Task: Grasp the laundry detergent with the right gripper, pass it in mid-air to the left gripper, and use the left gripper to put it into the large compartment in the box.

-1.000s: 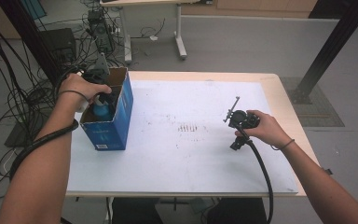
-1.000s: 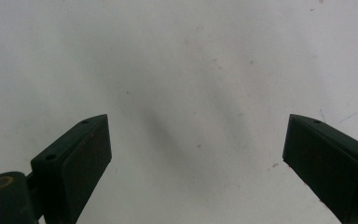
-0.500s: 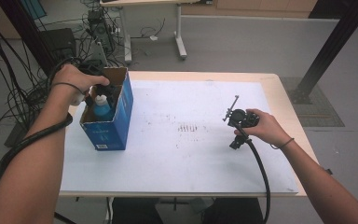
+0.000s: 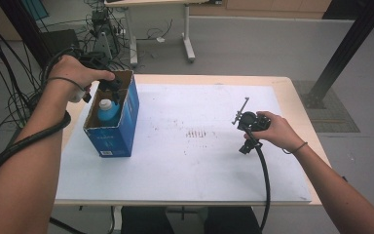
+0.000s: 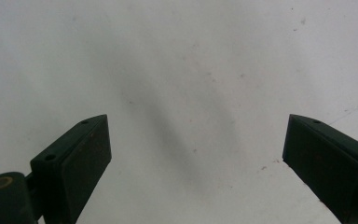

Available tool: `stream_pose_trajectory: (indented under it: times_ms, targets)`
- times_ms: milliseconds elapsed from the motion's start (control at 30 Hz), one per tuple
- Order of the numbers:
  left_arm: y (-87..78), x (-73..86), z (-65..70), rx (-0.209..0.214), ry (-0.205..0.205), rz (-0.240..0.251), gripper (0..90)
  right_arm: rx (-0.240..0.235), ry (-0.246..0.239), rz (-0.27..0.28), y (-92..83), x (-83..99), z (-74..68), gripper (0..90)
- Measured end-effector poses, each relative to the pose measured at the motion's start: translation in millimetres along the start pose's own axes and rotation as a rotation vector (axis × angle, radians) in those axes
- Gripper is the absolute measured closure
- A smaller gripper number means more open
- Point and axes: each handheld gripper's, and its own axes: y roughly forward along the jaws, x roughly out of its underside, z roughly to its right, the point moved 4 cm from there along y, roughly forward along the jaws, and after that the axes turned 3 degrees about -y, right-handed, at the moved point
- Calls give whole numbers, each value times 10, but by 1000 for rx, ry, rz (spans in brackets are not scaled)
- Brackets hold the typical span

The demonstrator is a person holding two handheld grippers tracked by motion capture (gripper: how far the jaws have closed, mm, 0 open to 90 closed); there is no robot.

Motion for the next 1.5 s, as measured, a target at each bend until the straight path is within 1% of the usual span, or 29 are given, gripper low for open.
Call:
stream_pose_trajectory:
  times_ms: [67, 167, 267, 300, 367, 400, 433, 467, 533, 733, 800, 833, 1000, 1100, 1133, 1200, 1233, 1300, 1367, 1500]
  targets:
    - [-26, 20, 49, 1, 1, 17, 93, -9, -2, 1, 5, -3, -4, 75]
    - [-59, 56, 148, -10, 8, 26, 83, -7, 4, -5, 1, -1, 1, 74]
    - [-93, 95, 274, -19, 32, 40, 79, -10, 16, -2, -2, 5, 10, 74]
    - [-100, 104, 304, -19, 39, 46, 79, -12, 18, 2, 0, 7, 14, 74]
    - [-116, 131, 407, -13, 55, 65, 79, -17, 29, 1, 4, 18, 22, 74]
    - [-117, 145, 455, -5, 65, 73, 79, -21, 36, 3, 7, 26, 31, 74]
    - [-115, 166, 510, -5, 78, 75, 79, -20, 48, 6, 8, 35, 44, 74]
    - [-112, 179, 539, -7, 86, 72, 79, -24, 69, 11, 7, 51, 62, 74]
    - [-102, 209, 612, -18, 98, 73, 79, -33, 89, 19, 11, 72, 83, 74]
    - [-87, 331, 850, 7, 145, 81, 81, -56, 144, 32, 10, 148, 130, 74]
    - [-64, 380, 938, -7, 158, 88, 82, -60, 154, 33, 9, 161, 129, 74]
    - [-53, 395, 968, -6, 163, 86, 81, -64, 164, 37, 7, 165, 122, 74]
    - [59, 483, 1167, -22, 209, 80, 81, -78, 183, 39, -11, 185, 95, 74]
    - [154, 512, 1264, -15, 227, 81, 81, -86, 201, 44, -30, 195, 82, 75]
    - [181, 515, 1285, -13, 226, 83, 80, -88, 208, 43, -38, 201, 80, 75]
    - [276, 523, 1332, -21, 231, 79, 81, -96, 220, 48, -47, 213, 71, 75]
    - [337, 523, 1354, -25, 240, 75, 81, -101, 231, 44, -50, 218, 63, 75]
    - [435, 523, 1388, -25, 245, 67, 81, -107, 231, 46, -48, 229, 57, 75]
    - [541, 520, 1422, -27, 248, 63, 82, -122, 242, 41, -48, 236, 42, 75]
    - [731, 524, 1487, -23, 262, 35, 84, -132, 247, 36, -50, 236, 21, 75]
